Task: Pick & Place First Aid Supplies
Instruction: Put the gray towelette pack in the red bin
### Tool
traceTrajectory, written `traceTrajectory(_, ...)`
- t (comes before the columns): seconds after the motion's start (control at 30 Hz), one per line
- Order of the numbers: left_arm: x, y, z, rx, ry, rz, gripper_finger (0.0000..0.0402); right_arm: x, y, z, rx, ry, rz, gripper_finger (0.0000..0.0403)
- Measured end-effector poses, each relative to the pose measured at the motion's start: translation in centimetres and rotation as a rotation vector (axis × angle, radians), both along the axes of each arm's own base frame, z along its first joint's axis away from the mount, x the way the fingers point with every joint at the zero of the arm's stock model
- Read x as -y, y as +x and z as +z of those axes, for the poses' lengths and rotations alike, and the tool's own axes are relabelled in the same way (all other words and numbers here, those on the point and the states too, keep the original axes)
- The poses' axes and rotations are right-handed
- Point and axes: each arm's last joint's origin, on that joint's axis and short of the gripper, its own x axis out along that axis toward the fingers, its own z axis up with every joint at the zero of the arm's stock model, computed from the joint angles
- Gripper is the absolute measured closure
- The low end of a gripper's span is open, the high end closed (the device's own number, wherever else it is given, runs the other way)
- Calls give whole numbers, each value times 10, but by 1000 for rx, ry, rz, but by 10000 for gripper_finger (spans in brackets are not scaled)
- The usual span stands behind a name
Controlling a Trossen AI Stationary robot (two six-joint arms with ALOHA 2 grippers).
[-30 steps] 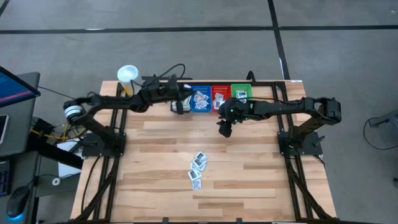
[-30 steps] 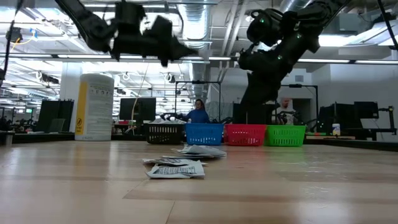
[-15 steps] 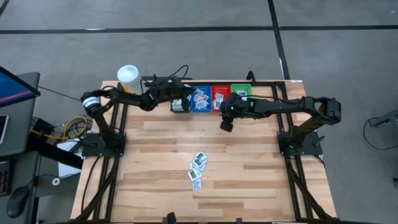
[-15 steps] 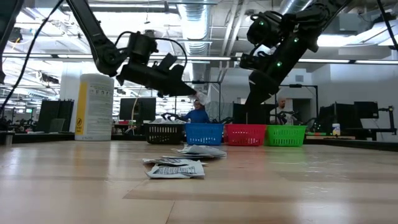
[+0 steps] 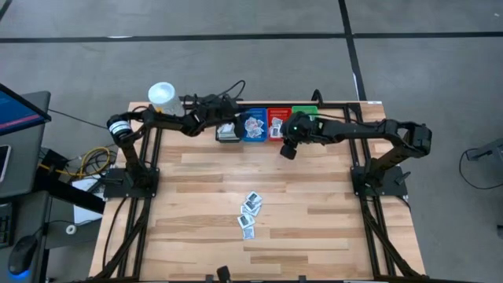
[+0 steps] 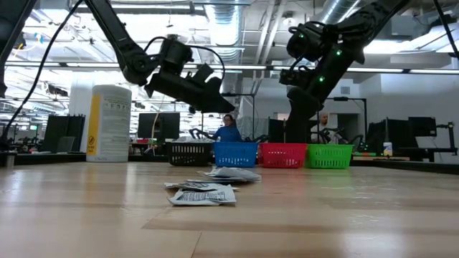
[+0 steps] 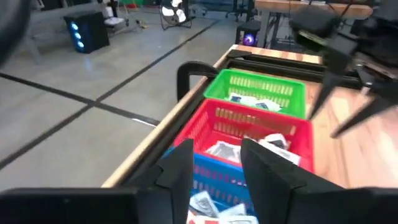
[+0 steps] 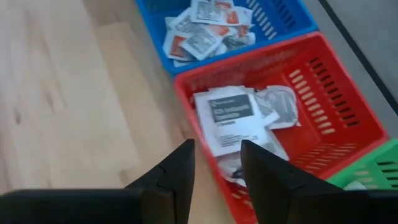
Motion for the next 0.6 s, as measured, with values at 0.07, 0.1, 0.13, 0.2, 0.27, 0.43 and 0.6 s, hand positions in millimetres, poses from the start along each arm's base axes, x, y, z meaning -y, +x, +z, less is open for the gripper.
traceTrajectory(0.07,3,0,0,-9,-25,-6,263,3,-1,0,2,-1,-10,280)
traceTrajectory(0.1,5,0,1,-8,-36,-8,261,3,-1,0,6,-2,-12,280)
traceTrajectory(0.13,7,0,2,-4,-38,-11,261,4,-1,1,11,-5,-13,280)
traceTrajectory(0.2,13,-3,5,-2,-37,-22,263,4,0,1,14,-8,-10,280)
traceTrajectory(0.27,19,-5,9,1,-32,-35,266,4,0,1,7,-16,2,280)
traceTrajectory(0.43,35,-20,26,20,-20,-56,273,0,2,2,8,-30,32,280)
traceTrajectory(0.6,51,-43,36,46,-5,-66,280,-13,8,3,35,-20,59,280)
